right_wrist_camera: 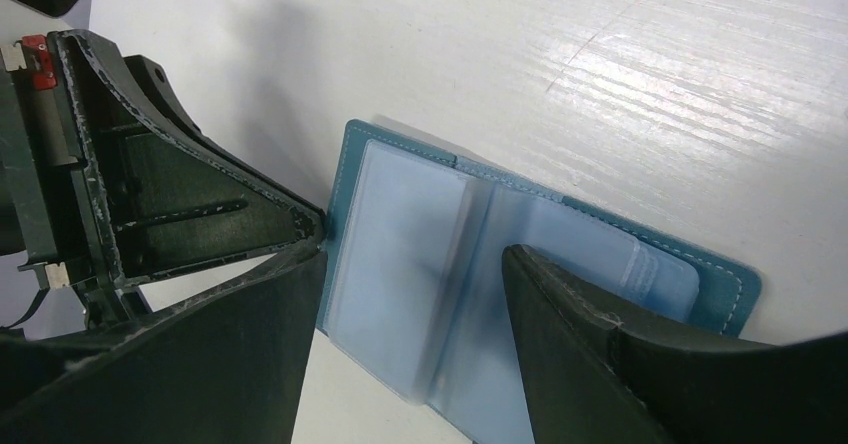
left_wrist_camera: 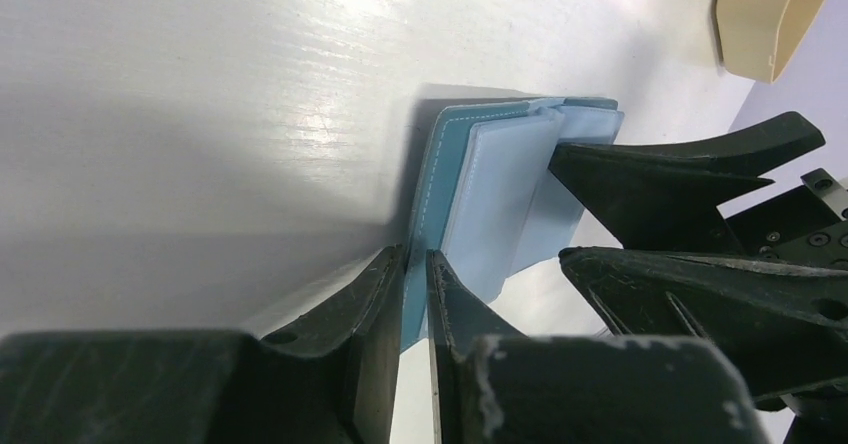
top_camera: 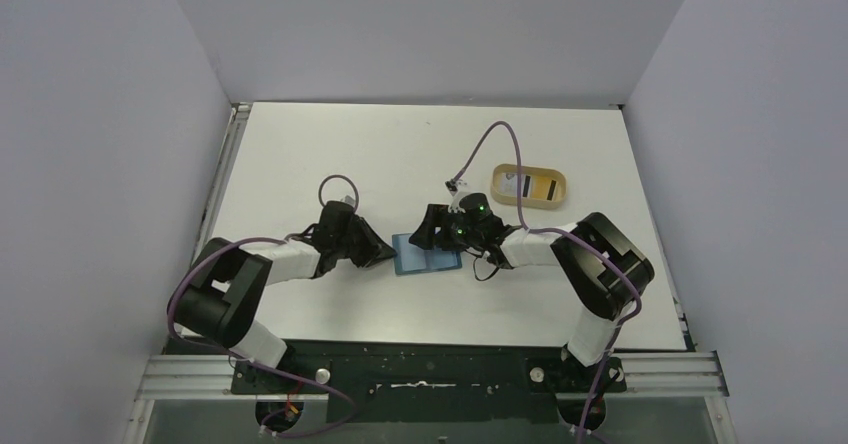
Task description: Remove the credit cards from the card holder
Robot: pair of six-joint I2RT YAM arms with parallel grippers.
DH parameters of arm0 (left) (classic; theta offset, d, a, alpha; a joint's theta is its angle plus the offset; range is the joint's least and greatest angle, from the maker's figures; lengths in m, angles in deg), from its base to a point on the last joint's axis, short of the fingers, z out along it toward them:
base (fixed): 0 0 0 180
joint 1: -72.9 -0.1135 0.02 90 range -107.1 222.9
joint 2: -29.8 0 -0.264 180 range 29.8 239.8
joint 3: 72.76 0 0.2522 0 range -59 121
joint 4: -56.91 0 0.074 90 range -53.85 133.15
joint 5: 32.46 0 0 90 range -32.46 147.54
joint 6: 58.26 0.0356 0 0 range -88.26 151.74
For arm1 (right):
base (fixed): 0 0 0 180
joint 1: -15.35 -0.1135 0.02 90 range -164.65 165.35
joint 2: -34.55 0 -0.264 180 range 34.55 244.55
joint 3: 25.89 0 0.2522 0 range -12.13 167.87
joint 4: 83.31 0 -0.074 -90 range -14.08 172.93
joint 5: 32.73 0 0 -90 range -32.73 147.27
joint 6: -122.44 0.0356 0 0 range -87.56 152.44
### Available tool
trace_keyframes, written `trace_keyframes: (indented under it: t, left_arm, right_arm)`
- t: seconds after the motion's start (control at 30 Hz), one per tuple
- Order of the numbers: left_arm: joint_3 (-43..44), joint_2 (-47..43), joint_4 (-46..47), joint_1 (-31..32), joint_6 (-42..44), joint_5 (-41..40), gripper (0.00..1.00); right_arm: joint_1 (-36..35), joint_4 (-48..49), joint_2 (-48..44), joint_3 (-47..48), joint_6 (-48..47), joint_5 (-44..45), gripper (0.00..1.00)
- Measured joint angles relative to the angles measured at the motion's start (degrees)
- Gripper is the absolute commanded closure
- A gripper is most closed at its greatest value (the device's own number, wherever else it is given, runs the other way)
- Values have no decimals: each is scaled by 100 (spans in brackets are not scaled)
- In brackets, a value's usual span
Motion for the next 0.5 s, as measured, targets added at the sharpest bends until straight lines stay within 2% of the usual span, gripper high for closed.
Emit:
trace_keyframes:
  t: [0.13, 0.3, 0.5]
  left_arm:
    - [39, -4, -201, 2, 142, -50, 80]
    - [94, -127, -575, 2, 363, -210, 80]
    - [7, 20, -94, 2, 149, -79, 79]
  right_arm:
    - [0, 0, 0, 0, 0, -2, 32]
    - [0, 2, 4, 0, 0, -4, 32]
    - [2, 2, 4, 0, -2, -9, 32]
